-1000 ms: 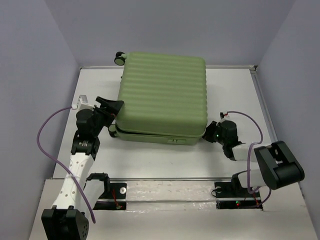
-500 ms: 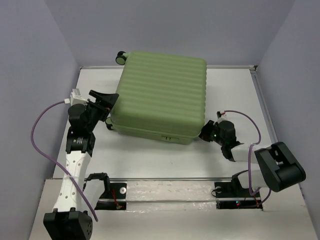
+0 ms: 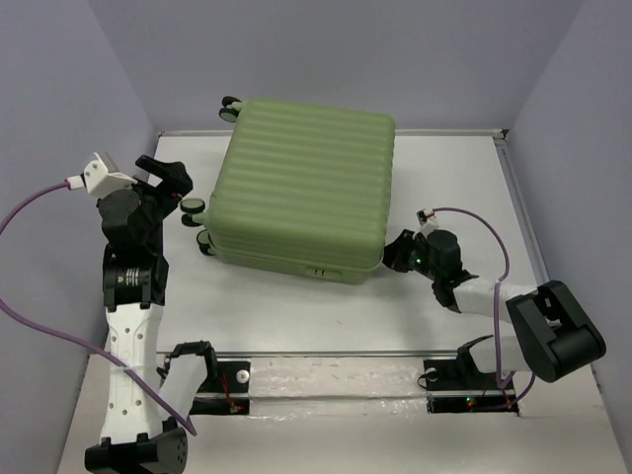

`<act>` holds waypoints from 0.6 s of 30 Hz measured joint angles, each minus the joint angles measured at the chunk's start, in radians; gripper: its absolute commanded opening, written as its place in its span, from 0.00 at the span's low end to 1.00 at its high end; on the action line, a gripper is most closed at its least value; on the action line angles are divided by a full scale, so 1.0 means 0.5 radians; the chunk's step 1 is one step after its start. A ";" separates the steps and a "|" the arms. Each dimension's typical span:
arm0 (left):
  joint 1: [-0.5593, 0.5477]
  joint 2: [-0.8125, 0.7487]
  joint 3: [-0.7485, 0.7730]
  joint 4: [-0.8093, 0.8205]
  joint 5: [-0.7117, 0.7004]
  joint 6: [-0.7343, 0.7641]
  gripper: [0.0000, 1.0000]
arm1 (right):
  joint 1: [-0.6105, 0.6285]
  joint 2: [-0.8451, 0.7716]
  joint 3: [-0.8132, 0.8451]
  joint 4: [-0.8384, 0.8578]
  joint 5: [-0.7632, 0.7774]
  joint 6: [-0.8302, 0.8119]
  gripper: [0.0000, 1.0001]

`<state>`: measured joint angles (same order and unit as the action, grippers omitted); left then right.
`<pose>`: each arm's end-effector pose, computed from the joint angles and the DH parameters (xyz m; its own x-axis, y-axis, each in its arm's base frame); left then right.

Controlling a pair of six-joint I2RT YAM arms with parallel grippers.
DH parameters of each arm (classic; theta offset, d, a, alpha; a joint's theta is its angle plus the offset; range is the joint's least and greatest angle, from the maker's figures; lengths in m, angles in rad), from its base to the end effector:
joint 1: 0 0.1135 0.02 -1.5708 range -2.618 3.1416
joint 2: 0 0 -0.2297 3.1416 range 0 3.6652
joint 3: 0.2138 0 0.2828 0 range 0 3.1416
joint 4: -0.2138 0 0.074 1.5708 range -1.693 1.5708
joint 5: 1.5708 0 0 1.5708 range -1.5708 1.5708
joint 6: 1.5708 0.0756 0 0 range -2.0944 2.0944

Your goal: Pack the luggage

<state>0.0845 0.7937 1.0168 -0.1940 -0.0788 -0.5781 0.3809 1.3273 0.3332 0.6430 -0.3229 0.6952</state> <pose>0.2630 0.0282 0.4013 0.1131 -0.5371 -0.8359 -0.1203 0.8277 -0.5481 0.2718 0.1347 0.0874 -0.6482 0.3948 -0.6512 -0.2786 0.6729 0.6853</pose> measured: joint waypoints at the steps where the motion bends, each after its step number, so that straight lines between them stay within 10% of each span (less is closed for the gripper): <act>1: 0.000 -0.011 0.019 0.000 -0.037 0.021 0.99 | 0.008 0.011 0.007 0.003 0.000 0.001 0.15; 8: -0.127 -0.160 -0.089 0.137 0.251 0.060 0.48 | 0.111 0.143 0.108 0.030 -0.018 0.000 0.18; 18: -1.694 -0.507 -0.766 0.271 0.326 0.124 0.30 | 0.159 -0.006 0.185 -0.165 0.060 -0.184 0.35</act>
<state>-0.7624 0.5400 0.6338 -0.0586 0.0841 -0.5159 0.4606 1.3243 0.4259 0.5606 -0.2928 0.6033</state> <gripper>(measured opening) 0.308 0.335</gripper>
